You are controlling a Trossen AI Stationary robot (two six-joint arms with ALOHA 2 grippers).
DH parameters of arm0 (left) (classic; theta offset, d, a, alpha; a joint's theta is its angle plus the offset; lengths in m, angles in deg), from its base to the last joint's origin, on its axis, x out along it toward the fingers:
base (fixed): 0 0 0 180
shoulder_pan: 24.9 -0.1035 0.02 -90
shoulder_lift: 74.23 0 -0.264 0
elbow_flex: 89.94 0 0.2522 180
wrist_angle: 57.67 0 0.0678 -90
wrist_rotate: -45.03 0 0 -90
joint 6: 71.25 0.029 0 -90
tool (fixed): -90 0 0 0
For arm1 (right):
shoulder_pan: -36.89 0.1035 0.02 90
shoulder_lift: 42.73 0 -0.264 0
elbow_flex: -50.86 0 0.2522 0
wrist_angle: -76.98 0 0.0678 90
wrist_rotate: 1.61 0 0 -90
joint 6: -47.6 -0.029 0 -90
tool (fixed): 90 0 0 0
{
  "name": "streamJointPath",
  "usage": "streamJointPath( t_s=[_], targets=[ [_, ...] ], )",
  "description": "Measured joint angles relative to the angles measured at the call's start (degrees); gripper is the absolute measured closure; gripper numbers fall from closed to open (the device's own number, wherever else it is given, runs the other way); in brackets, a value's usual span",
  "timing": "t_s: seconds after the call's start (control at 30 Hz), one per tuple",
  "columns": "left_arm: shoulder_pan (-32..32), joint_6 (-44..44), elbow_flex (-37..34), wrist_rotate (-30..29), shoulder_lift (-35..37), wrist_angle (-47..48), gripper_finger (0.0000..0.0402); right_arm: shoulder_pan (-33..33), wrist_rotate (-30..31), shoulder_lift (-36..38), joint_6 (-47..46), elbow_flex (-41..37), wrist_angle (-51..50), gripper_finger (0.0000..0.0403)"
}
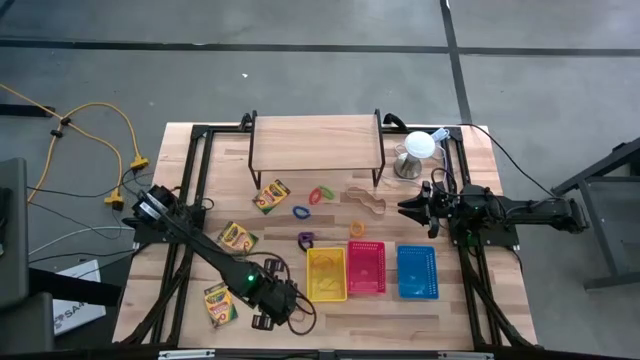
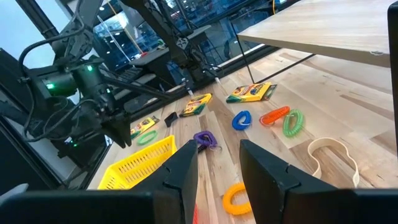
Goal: Pick & Place Office Desk Supplies
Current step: Put the red rubber band into the yellow bin
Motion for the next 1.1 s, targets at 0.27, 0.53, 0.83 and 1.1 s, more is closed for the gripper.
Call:
streamJointPath(
  t_s=[0.27,0.53,0.83,1.1],
  targets=[
    [0.5,-0.1,0.0,0.8,-2.6,1.4,0.0336,0.0,0.0,0.0,0.0,0.0,0.0,0.0296],
    [0.7,2.0,0.0,1.9,-4.2,0.6,0.0336,0.0,0.0,0.0,0.0,0.0,0.0,0.0296],
    [0.6,4.1,0.0,-1.8,-4.4,0.4,0.0336,0.0,0.0,0.0,0.0,0.0,0.0,0.0296],
    [0.5,4.1,0.0,0.3,-6.0,-0.5,0.0336,0.0,0.0,0.0,0.0,0.0,0.0,0.0296]
  ],
)
